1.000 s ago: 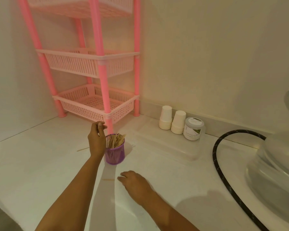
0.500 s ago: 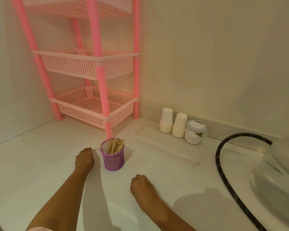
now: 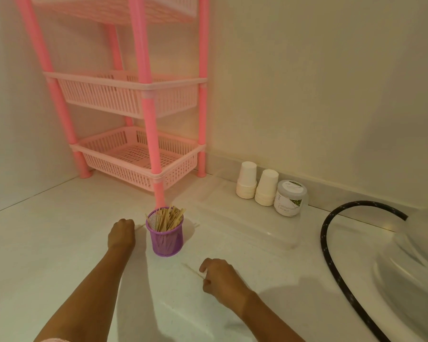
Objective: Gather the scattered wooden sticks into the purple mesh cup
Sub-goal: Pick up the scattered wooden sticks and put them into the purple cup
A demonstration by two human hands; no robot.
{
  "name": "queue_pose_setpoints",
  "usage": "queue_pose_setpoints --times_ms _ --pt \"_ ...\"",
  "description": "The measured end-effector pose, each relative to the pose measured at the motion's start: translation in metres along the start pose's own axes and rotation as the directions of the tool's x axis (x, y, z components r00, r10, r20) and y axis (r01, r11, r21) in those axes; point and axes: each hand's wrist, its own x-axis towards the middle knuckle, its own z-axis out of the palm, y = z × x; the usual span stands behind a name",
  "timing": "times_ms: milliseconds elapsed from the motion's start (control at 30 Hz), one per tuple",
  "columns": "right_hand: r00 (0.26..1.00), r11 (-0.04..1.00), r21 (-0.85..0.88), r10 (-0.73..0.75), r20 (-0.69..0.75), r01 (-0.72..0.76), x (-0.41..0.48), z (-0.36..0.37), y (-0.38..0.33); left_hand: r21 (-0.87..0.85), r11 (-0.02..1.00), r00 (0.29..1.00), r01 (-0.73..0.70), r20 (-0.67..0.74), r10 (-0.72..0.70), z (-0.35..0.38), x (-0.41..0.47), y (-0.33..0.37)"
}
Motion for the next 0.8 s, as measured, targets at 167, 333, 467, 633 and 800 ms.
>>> queue_pose_setpoints --times_ms 167,333,467,633,800 --pt "0.988 0.995 0.085 -0.044 -0.145 0.057 -0.004 -0.006 0.003 0.02 1.0 0.999 0.002 0.051 -0.003 -0.008 -0.003 0.009" --pt "0.97 0.978 0.201 0.004 -0.244 0.047 -0.01 -0.013 0.004 -0.051 0.999 0.998 -0.001 0.067 0.004 -0.005 -0.011 0.006" --pt "0.955 0.953 0.295 0.025 -0.295 0.067 -0.011 -0.022 0.003 -0.224 0.972 0.998 0.07 0.025 -0.066 -0.004 -0.017 0.0" --pt "0.937 0.924 0.373 0.055 -0.344 0.083 -0.01 -0.03 -0.002 -0.608 0.789 0.974 0.089 -0.111 -0.195 -0.023 -0.022 -0.005" --pt "0.929 0.924 0.373 0.065 -0.364 0.082 -0.01 -0.031 -0.002 -0.841 0.526 0.893 -0.129 -0.33 -0.307 -0.08 -0.037 0.012"
